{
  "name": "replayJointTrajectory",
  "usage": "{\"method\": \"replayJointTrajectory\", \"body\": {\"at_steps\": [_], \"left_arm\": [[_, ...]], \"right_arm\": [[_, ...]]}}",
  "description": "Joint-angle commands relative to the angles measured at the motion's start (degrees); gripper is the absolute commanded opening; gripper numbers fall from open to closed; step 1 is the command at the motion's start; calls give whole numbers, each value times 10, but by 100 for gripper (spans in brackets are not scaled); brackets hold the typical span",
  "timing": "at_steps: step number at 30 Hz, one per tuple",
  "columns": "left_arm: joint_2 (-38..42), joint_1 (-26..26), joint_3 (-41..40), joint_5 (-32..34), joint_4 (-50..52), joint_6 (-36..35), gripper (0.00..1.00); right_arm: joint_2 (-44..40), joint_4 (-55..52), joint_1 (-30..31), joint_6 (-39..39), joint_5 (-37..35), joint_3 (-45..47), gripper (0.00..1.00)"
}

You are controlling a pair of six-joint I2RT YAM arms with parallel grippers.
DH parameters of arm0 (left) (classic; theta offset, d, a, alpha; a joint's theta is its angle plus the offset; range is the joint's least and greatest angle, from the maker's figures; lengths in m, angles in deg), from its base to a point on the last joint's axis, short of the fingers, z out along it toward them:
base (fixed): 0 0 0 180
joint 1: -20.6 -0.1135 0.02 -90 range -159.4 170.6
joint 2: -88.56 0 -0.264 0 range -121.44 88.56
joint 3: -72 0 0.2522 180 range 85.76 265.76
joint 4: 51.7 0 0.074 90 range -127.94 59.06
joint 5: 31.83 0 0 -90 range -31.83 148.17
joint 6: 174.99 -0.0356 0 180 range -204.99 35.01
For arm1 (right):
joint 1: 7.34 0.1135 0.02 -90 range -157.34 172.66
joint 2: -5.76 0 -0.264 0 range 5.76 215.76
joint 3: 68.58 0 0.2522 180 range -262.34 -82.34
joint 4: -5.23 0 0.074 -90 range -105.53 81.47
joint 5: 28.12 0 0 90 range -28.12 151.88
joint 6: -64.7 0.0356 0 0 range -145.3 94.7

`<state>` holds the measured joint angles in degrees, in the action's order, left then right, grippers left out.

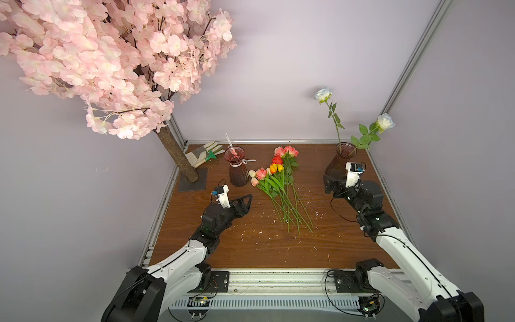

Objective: Arrange the flowers in different vases according to their variety
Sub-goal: Pick up the flower at the center of the board.

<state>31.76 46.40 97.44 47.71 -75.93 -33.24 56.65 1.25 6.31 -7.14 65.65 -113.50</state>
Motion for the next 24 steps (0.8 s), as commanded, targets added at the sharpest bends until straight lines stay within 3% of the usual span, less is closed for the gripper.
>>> {"method": "replayJointTrajectory", "body": {"at_steps": [1,12,18,24], "left_arm": [[-27,42,31,32,36,60,74],[-212,128,170,56,33,132,47],[-330,172,299,76,92,106,33],[-383,193,353,116,139,103,30]], "right_arm": [[-28,47,5,38,10,48,100],[-111,155,7,76,-70,208,99],[-124,160,7,77,-97,224,99],[-115,161,7,75,-102,225,99]]}}
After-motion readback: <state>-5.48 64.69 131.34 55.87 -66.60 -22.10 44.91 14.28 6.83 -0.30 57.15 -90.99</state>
